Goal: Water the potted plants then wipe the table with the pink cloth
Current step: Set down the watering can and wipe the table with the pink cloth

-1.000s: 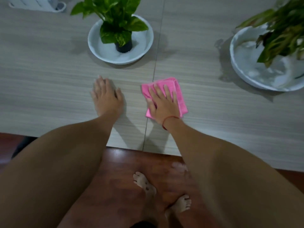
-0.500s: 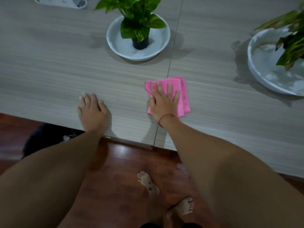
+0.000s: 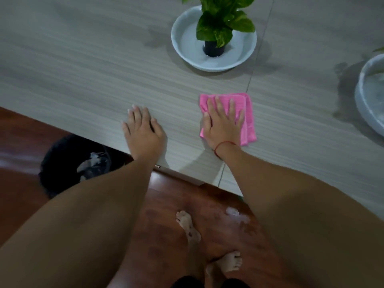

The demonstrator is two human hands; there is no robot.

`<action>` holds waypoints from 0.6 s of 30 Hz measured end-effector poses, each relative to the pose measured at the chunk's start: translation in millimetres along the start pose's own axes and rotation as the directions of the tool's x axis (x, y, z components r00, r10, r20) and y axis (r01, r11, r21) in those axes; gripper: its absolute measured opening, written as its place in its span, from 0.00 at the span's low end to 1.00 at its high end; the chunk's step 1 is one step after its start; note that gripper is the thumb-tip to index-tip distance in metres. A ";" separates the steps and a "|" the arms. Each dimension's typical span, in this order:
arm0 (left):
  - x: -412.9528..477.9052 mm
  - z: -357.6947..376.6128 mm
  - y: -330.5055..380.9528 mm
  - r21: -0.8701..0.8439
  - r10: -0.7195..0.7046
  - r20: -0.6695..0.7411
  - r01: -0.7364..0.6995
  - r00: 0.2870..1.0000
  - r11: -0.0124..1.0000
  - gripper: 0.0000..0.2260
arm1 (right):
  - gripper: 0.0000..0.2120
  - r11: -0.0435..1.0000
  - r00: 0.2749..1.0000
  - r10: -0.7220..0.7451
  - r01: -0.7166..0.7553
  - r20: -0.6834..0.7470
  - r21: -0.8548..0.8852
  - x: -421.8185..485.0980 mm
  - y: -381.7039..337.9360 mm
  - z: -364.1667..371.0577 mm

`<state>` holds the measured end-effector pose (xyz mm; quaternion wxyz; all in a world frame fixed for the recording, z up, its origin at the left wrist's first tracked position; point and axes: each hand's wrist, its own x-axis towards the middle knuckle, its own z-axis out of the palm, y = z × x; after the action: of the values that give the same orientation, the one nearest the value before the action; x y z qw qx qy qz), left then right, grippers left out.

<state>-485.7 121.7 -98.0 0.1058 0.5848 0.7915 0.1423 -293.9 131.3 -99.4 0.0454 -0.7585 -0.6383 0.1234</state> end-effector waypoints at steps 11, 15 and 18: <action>3.2 -15.9 -6.0 -0.242 0.000 -0.090 -0.022 0.996 0.970 0.22 | 0.25 0.904 0.899 -0.424 0.428 0.108 -0.012 -24.4 -58.7 10.9; 19.0 -33.6 -34.2 -0.049 -0.028 -0.049 0.025 0.998 0.998 0.23 | 0.25 0.897 0.892 -0.434 0.440 0.126 -0.027 -33.0 -11.9 1.6; 24.8 -30.4 -55.0 0.016 -0.115 0.063 0.114 0.991 0.993 0.23 | 0.25 0.945 0.943 -0.318 0.323 0.095 -0.043 -18.9 1.6 1.0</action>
<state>-552.4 127.1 -88.7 0.1351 0.5435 0.8208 0.1124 -295.5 112.5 -98.4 0.0150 -0.6396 -0.7578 0.1284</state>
